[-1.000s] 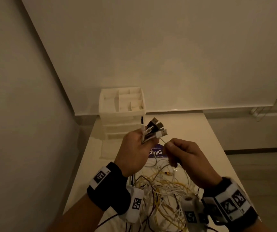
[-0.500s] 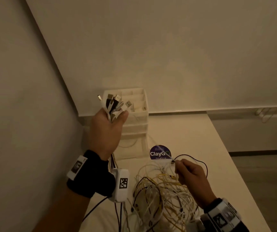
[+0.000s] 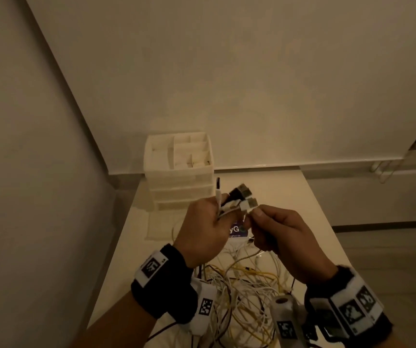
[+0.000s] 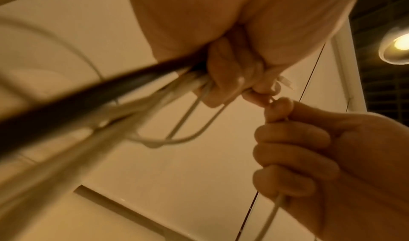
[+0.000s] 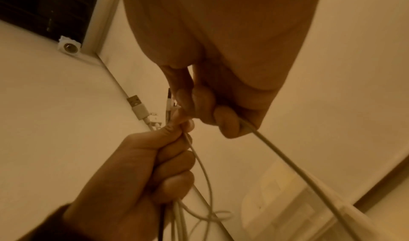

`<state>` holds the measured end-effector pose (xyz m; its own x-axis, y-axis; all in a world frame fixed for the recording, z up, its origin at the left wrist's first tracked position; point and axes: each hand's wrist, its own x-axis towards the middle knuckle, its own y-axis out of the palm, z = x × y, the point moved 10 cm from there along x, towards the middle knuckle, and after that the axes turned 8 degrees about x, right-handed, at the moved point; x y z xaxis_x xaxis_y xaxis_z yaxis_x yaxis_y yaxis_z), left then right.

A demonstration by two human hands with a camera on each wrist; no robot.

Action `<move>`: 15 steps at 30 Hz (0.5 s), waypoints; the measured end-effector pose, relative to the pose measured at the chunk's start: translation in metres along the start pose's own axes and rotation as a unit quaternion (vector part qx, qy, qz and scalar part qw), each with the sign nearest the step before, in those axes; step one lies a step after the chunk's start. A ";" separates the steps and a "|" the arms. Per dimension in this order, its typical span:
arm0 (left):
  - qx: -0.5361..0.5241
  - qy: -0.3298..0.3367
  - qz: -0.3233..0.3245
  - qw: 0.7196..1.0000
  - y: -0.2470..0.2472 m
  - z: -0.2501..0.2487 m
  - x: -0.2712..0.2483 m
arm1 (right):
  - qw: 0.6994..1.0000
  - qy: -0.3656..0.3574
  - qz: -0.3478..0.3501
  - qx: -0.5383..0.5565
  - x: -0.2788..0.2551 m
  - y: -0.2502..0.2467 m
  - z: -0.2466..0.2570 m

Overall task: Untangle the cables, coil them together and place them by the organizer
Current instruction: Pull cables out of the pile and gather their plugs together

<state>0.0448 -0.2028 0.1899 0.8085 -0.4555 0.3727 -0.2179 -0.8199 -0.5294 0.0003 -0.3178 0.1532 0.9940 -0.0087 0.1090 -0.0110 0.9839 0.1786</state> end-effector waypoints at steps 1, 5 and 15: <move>-0.004 -0.009 -0.026 1.000 -0.009 0.000 0.003 | 1.000 -0.007 0.007 -0.008 0.000 0.002 0.001; -0.062 -0.070 -0.163 0.982 -0.060 0.015 0.017 | 0.999 -0.009 0.023 -0.032 -0.002 0.004 -0.020; 0.002 -0.139 -0.299 0.944 -0.116 0.056 -0.001 | 0.986 0.022 -0.072 -0.150 -0.010 -0.031 -0.077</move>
<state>0.0999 -0.0875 0.2082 0.8986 0.1973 0.3919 0.3242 -0.9004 -0.2901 -0.0005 -0.3345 0.0710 0.9868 -0.1508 0.0592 0.1565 0.9817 -0.1084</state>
